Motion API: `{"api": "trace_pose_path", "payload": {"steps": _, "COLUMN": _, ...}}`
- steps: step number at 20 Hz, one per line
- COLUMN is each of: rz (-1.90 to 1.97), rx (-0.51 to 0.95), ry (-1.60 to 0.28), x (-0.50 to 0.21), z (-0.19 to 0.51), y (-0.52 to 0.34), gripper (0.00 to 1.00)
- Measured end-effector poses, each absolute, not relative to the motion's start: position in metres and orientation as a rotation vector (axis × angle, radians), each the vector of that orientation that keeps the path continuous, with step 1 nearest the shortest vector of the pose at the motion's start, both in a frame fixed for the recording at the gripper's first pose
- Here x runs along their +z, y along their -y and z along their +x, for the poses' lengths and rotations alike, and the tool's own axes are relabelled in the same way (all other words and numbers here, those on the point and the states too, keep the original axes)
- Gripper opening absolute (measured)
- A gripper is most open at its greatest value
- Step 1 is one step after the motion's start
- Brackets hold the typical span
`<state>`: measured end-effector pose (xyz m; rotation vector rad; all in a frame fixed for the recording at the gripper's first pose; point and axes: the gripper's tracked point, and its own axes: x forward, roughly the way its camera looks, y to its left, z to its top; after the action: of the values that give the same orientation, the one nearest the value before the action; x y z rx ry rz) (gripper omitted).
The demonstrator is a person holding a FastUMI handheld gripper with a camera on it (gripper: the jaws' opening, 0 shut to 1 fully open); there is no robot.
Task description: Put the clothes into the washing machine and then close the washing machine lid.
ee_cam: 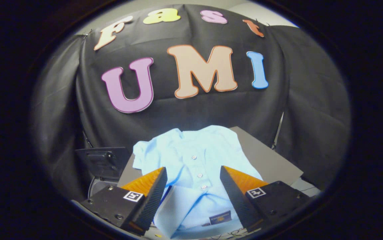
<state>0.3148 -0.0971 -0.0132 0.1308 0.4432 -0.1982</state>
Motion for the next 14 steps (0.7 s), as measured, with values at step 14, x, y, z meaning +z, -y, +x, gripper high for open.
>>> {"api": "trace_pose_path", "payload": {"steps": 14, "rz": 0.083, "rx": -0.277, "ry": -0.706, "x": -0.062, "z": 0.370, "y": 0.100, "gripper": 0.86}}
